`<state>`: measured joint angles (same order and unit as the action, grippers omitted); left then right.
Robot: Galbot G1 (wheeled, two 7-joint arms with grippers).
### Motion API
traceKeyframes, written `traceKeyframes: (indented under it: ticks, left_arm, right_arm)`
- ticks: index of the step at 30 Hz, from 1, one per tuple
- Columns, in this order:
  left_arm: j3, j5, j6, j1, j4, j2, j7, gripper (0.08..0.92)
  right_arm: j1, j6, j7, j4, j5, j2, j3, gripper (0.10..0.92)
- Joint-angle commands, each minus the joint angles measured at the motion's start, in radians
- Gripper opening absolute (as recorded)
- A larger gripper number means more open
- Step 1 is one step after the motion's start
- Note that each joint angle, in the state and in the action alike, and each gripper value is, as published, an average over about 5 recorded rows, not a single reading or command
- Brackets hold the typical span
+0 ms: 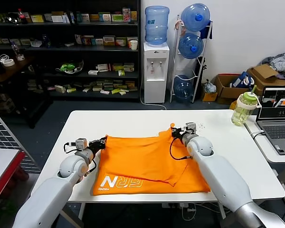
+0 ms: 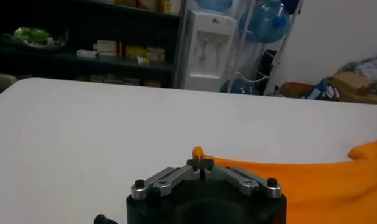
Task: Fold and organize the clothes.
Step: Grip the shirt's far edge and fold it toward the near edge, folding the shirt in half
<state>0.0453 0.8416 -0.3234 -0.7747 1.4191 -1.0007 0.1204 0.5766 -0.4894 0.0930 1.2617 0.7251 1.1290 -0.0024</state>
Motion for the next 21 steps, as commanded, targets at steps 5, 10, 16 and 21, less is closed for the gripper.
traceKeyframes:
  ticks: [5, 10, 16, 21]
  left_arm:
    - [0.063, 0.008, -0.014, -0.283, 0.395, 0.107, 0.053, 0.092]
    - [0.081, -0.018, -0.011, -0.369, 0.460, 0.128, 0.058, 0.092]
    - [0.090, -0.048, -0.001, -0.415, 0.487, 0.128, 0.068, 0.092]
    - [0.091, -0.064, 0.009, -0.422, 0.477, 0.122, 0.078, 0.092]
  right_arm:
    - [0.316, -0.088, 0.123, 0.499, 0.175, -0.265, 0.087, 0.125]
    - [0.410, -0.099, 0.146, 0.606, 0.197, -0.308, 0.125, 0.125]
    - [0.521, -0.118, 0.178, 0.707, 0.202, -0.337, 0.174, 0.125]
    - [0.604, -0.137, 0.193, 0.751, 0.194, -0.340, 0.218, 0.125]
